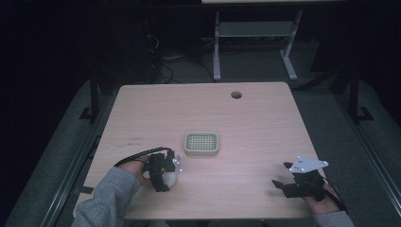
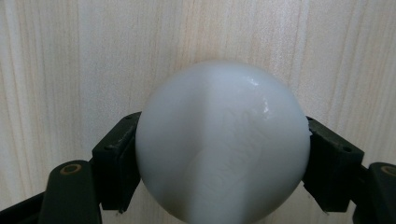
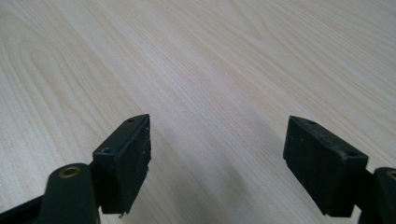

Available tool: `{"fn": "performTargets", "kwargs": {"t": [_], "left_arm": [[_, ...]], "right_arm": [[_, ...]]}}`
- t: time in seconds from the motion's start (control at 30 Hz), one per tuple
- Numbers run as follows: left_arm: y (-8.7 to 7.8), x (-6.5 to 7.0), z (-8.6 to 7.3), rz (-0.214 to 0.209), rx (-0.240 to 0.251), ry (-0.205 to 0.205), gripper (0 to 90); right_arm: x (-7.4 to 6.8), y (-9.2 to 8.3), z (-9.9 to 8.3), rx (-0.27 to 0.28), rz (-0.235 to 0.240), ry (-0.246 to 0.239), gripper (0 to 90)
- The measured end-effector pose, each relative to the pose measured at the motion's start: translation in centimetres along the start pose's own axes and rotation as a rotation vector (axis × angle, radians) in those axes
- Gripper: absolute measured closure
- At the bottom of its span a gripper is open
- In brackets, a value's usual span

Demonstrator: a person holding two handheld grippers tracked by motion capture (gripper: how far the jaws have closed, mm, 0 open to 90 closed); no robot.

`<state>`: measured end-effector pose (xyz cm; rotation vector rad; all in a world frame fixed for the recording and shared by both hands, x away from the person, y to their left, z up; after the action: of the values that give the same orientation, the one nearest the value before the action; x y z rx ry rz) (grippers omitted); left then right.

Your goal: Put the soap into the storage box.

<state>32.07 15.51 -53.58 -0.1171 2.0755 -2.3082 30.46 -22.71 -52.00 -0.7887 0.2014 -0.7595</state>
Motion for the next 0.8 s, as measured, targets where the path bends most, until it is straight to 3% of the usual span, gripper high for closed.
{"fn": "performTargets", "kwargs": {"t": [0.43, 0.8], "left_arm": [[-0.2, 0.4, 0.3, -0.032, 0.006, -0.005, 23.9], [-1.5, -0.3, 1.2, -0.011, 0.016, 0.017, 23.9]], "right_arm": [[0.0, 0.1, -0.1, -0.003, 0.003, 0.008, 22.7], [0.1, 0.0, -0.2, -0.004, 0.003, 0.011, 22.7]]}}
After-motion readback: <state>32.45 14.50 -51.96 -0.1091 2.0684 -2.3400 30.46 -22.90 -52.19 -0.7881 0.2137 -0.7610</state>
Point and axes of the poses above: each handheld gripper's, and its own axes: y roughly forward along the jaws, z roughly out of its top, x roughly to its right, the point moved 10 cm from there along y, roughly forward along the jaws
